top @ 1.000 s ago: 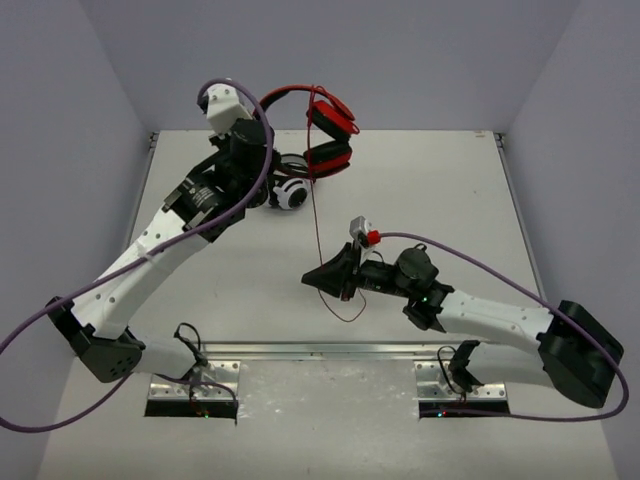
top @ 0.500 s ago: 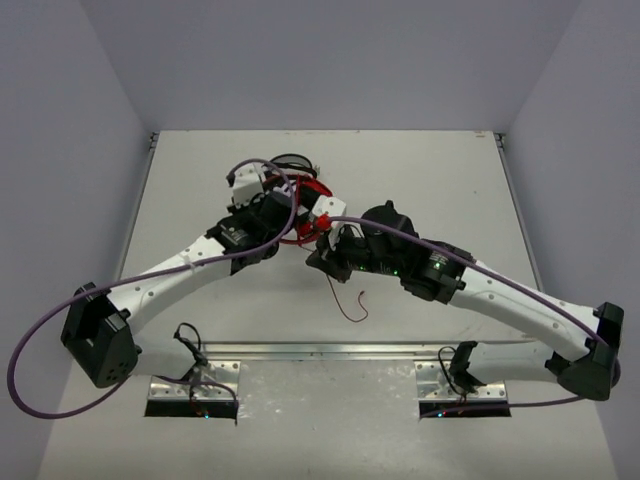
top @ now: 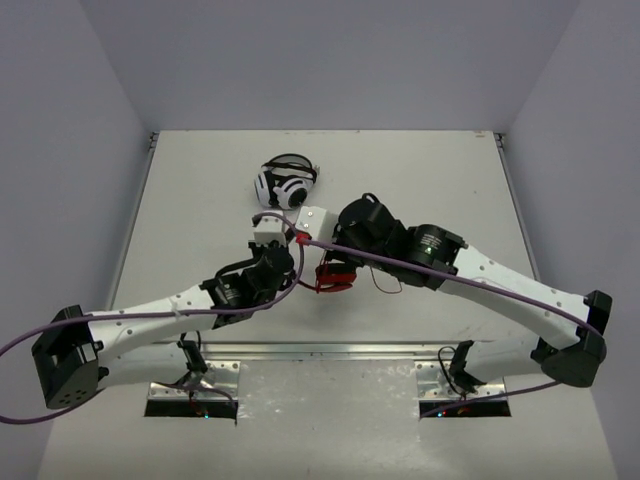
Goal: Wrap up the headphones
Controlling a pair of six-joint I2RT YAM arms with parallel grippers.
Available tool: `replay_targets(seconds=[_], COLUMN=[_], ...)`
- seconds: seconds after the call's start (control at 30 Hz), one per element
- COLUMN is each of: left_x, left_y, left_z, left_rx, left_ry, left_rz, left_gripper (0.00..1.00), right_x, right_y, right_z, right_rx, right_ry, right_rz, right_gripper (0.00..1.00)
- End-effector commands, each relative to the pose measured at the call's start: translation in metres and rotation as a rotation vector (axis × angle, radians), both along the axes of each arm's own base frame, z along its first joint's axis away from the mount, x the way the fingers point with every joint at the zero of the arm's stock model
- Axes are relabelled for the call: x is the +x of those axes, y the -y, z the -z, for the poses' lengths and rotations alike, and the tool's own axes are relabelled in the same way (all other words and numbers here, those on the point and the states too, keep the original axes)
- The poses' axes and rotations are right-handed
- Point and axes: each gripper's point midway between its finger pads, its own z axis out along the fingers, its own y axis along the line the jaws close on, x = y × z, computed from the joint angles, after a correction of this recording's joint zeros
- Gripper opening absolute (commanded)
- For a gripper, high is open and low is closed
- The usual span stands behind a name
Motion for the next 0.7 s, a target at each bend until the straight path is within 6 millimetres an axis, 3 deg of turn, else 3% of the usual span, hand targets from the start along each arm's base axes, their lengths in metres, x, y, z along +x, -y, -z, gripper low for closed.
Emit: replay_targets(seconds=[0.0, 0.1, 0.17, 0.27, 0.3, 0.5, 0.53, 0.67], left_x=[-0.006, -0.015, -0.021, -0.031, -0.035, -0.05, -0.053, -0.063], left_y=[0.013, 0.012, 0.016, 0.025, 0.03, 0.047, 0.05, 0.054], left_z=[-0.013, -0.015, -0.017, -0.026, -0.028, -0.058, -0.065, -0.106], left_rx=[0.028, 0.037, 0.039, 0.026, 0.012, -0.069, -0.09, -0.189], left_ry=[0.057, 0.05, 0.045, 0.063, 0.063, 0.085, 0.097, 0.16], left_rz=[0.102, 0.131, 0.173, 0.24, 0.267, 0.375, 0.396, 0.462], left_gripper=[0.0, 0.0, 0.0, 0.0, 0.0, 0.0, 0.0, 0.0], right_x=[0.046, 0.066, 0.073, 0.082, 0.087, 0.089, 0.086, 0.081], right_y=[0.02, 0.038, 0.044, 0.051, 0.059, 0.057, 0.058, 0.059], right_z=[-0.043, -0.057, -0.07, -0.072, -0.069, -0.039, -0.026, -0.017], right_rx=[-0.057, -0.048, -0.002, 0.023, 0.027, 0.127, 0.121, 0.259], right_ry=[0.267, 0.347, 0.376, 0.376, 0.354, 0.17, 0.144, 0.043], right_rz=[0.15, 0.262, 0.307, 0.332, 0.354, 0.32, 0.316, 0.309], right_gripper=[0.01, 0.01, 0.08, 0.04, 0.01, 0.01, 0.01, 0.01])
